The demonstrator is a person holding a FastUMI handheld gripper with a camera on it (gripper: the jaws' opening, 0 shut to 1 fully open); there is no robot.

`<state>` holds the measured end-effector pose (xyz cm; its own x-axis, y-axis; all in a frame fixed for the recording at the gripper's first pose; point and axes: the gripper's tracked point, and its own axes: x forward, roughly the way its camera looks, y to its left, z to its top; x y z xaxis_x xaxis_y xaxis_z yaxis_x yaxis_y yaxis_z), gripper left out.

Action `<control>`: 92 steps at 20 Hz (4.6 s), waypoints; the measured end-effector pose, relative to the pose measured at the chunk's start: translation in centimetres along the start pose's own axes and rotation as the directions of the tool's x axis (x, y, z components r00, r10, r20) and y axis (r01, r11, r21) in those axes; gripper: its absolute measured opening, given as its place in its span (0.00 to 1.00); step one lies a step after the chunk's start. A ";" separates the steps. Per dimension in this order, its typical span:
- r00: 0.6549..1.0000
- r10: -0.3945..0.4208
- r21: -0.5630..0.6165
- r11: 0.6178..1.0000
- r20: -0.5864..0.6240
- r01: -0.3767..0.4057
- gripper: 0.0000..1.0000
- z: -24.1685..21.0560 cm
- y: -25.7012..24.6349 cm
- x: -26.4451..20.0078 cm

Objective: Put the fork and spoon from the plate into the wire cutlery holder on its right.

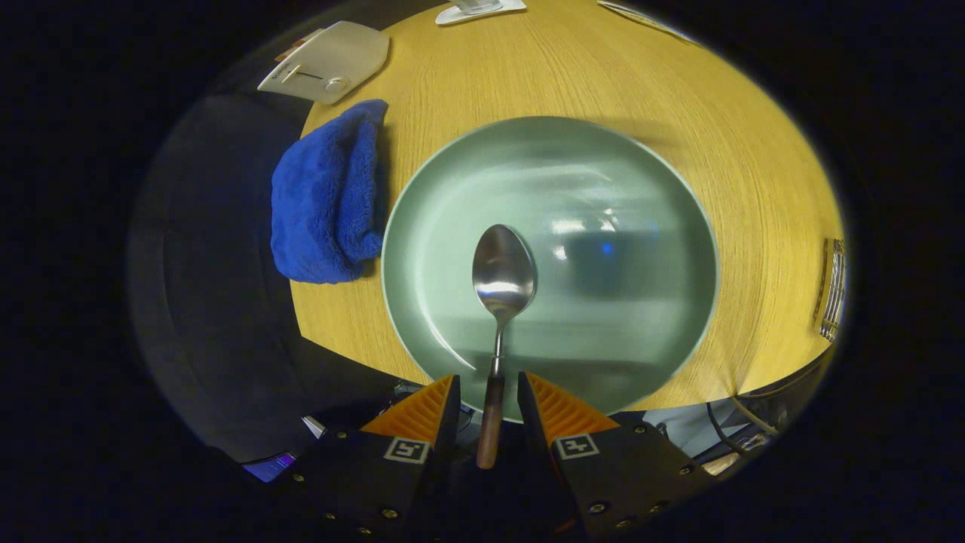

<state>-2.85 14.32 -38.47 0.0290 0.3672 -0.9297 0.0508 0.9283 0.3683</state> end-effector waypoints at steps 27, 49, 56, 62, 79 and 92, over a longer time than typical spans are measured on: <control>0.984 0.100 0.037 0.994 0.145 -0.107 0.08 0.0 -1.0 -5.1; 0.844 0.086 0.402 0.850 0.530 -0.339 0.08 0.3 -17.3 -22.6; 0.813 0.013 0.496 0.786 0.582 -0.368 0.08 -1.2 -22.5 -25.7; 0.842 -0.043 0.577 0.748 0.538 -0.329 0.08 -2.6 -25.1 -25.0; 0.921 -0.078 0.643 0.738 0.383 -0.205 0.08 0.2 -27.3 -21.3; 0.901 -0.098 0.603 0.773 0.422 -0.198 0.52 1.1 -26.4 -23.1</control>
<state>-3.75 -18.76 -26.73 0.4423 0.2156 -0.8706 0.6357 0.6094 0.4739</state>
